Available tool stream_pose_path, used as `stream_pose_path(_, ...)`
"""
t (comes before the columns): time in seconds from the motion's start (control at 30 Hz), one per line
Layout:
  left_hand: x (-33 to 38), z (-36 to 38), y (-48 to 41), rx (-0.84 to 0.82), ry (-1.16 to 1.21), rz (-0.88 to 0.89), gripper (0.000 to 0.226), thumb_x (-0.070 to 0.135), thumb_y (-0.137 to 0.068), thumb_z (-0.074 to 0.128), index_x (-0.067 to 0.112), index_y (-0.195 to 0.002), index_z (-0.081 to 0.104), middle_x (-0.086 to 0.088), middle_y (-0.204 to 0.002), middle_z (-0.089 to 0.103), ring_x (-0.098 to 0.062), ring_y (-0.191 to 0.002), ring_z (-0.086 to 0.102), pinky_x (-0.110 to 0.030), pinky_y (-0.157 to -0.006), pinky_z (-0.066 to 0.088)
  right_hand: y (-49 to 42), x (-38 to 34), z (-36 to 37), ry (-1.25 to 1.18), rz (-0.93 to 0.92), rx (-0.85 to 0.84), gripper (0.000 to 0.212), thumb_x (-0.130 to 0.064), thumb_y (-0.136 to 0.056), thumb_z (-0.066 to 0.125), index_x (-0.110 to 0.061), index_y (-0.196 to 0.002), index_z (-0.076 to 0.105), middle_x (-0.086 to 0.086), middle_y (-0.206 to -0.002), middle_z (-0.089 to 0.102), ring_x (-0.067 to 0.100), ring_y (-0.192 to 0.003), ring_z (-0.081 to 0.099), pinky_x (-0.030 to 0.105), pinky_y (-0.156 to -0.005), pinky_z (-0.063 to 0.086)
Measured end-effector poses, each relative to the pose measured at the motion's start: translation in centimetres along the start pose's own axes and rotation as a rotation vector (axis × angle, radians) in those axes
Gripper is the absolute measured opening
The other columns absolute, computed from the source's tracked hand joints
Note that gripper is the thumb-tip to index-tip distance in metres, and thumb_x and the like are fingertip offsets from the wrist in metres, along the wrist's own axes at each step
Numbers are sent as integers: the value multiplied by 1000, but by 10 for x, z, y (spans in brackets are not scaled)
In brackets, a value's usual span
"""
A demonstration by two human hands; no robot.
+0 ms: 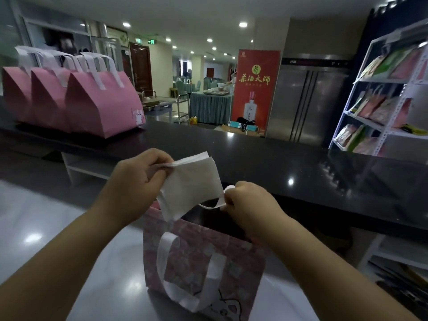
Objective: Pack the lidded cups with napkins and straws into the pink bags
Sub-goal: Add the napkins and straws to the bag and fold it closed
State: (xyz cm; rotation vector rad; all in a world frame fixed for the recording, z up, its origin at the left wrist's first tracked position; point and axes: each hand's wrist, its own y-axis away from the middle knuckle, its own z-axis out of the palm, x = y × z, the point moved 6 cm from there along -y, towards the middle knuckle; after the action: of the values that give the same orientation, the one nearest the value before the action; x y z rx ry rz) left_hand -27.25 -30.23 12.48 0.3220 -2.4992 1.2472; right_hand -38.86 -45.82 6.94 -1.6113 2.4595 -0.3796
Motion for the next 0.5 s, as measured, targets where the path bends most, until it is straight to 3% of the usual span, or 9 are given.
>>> stream_pose_path(0.13,-17,17,-8,-57,86,9,17,5,-85,59,23,-87,61,16,-77,59,4,-78,56,-5,-61,41,1,9,1,-95,94,23,22,-46,-86,59,-27,-98,62,-7,-91,49,16,-83,49,29,-62,38)
stream_pose_path(0.27,-29,27,-17,-106,208,11,20,9,-86,57,29,-84,58,14,-76,58,3,-77,55,-5,-61,41,11,22,-12,-516,275,39,32,-54,-75,61,-33,-100,61,-14,-99,58,3,-83,56,24,-69,50)
stream_pose_path(0.33,-32,30,-23,-142,287,19,21,12,-87,57,33,-83,56,14,-77,59,2,-77,56,-6,-62,42,16,20,-17,-670,316,21,38,-56,-67,65,-38,-100,59,-12,-101,58,2,-80,59,19,-64,49)
stream_pose_path(0.4,-33,33,-29,-196,378,26,18,16,-87,56,34,-83,56,17,-81,59,2,-77,56,-7,-61,43,18,13,-25,-728,305,50,34,-55,-69,69,-45,-99,57,-10,-101,57,1,-80,58,15,-62,45)
stream_pose_path(0.5,-32,38,-33,-286,489,48,17,19,-88,55,35,-82,56,17,-82,59,1,-77,56,-7,-57,44,16,2,-34,-684,286,151,21,-54,-75,66,-57,-92,55,-17,-102,52,0,-91,52,23,-72,45)
